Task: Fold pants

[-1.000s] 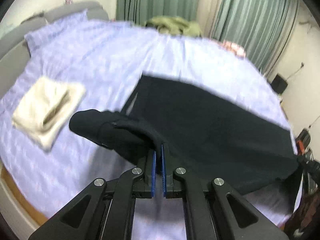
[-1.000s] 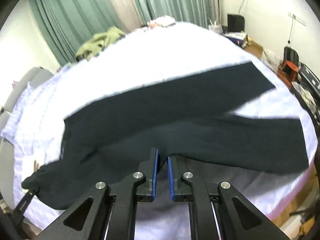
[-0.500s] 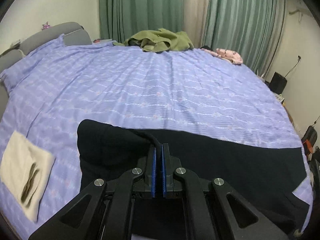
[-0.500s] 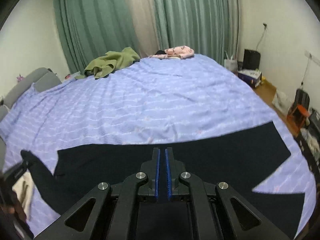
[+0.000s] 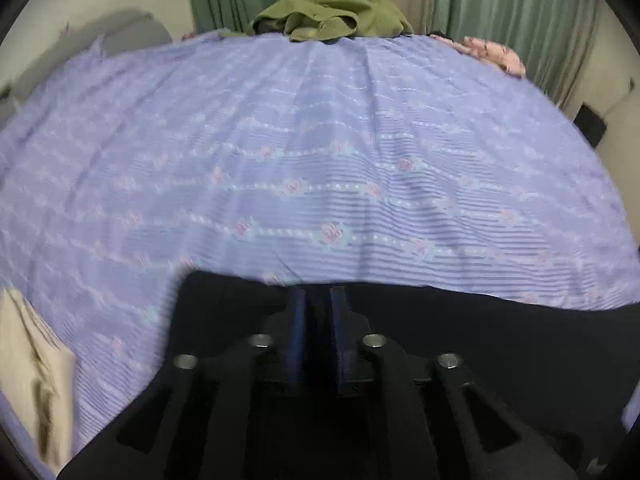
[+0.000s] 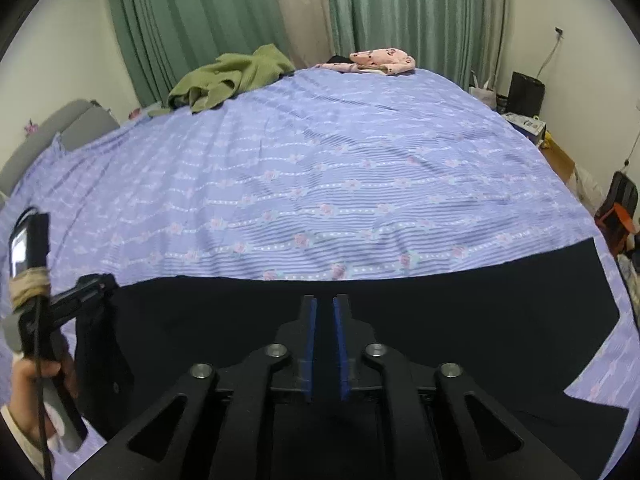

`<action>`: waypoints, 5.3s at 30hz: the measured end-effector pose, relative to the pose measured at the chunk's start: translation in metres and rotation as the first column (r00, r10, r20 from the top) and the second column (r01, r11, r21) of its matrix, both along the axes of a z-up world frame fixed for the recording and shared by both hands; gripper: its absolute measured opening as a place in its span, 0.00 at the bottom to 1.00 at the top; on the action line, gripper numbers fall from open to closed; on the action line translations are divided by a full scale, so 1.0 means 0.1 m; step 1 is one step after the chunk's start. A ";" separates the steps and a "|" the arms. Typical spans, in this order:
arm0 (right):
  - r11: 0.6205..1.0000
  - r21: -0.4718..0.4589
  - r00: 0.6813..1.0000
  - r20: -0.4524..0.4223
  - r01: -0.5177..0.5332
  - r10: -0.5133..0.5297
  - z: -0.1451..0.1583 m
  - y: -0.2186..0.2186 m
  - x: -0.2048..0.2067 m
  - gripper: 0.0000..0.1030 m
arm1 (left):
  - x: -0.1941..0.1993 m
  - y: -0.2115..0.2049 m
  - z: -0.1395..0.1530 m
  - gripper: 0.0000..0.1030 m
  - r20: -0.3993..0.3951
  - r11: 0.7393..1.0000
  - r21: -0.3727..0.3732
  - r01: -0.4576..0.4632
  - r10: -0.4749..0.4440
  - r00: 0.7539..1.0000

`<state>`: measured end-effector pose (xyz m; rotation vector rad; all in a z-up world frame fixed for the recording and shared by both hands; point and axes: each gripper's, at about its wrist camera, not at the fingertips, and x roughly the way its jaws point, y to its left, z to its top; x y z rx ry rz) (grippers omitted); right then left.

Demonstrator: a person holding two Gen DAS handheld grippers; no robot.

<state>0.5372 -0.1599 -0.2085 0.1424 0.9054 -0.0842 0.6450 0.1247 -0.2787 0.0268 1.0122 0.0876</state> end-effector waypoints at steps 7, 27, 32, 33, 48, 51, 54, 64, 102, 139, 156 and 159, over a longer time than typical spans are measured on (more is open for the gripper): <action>0.999 0.034 0.999 0.036 0.002 -0.003 0.14 -0.04 -0.24 0.47 | -0.40 -0.07 0.62 0.64 0.125 0.993 -0.049 0.105 -0.099 0.987; 0.956 -0.042 0.957 0.038 0.290 -0.288 0.85 -1.18 -3.04 0.65 | -2.80 -1.40 1.20 0.72 0.138 0.832 -0.227 0.505 -0.486 0.863; 0.913 -0.042 0.913 0.002 0.407 -0.407 0.66 -1.69 -3.52 0.65 | -3.06 -1.76 0.86 0.72 0.038 0.854 -0.346 0.388 -0.400 0.916; 0.901 -0.032 0.902 -0.005 0.432 -0.433 0.58 -1.81 -3.59 0.67 | -3.11 -1.84 0.78 0.72 0.019 0.862 -0.355 0.362 -0.380 0.925; 0.716 0.173 0.736 -0.192 0.676 -0.649 -0.90 -2.94 -4.08 0.69 | -3.21 -2.84 -0.22 0.72 -0.098 0.924 -0.236 0.302 -0.332 0.938; 0.668 0.226 0.706 -0.228 0.709 -0.671 -1.15 -3.02 -4.17 0.69 | -3.22 -2.96 -0.38 0.72 -0.118 0.922 -0.224 0.317 -0.349 0.930; 0.597 0.321 0.675 -0.260 0.735 -0.691 -1.37 -3.09 -4.26 0.70 | -3.23 -3.04 -0.51 0.72 -0.132 0.918 -0.206 0.340 -0.370 0.919; 0.556 0.353 0.651 -0.277 0.753 -0.706 -1.71 -3.22 -4.15 0.68 | -3.05 -3.05 -0.74 0.72 -0.150 0.917 -0.256 0.307 -0.351 0.924; 0.881 0.260 0.914 -0.017 0.396 -0.405 -0.50 -4.88 -0.57 0.08 | -0.59 -4.51 -0.09 0.12 -0.021 0.972 -0.105 0.211 -0.214 0.977; 0.986 0.105 0.973 0.178 0.131 -0.148 1.08 -1.68 -1.58 0.74 | -2.01 -1.50 1.71 0.78 0.293 0.919 -0.129 0.373 -0.324 0.900; 0.996 0.083 0.996 0.083 -0.033 0.026 0.07 0.86 -0.43 0.74 | -0.66 0.69 0.38 0.79 0.129 0.901 -0.060 0.429 -0.420 0.898; 0.993 0.090 0.997 0.046 -0.070 0.066 -0.13 1.07 -0.22 0.74 | -0.35 0.80 0.09 0.78 0.082 0.913 -0.110 0.393 -0.386 0.919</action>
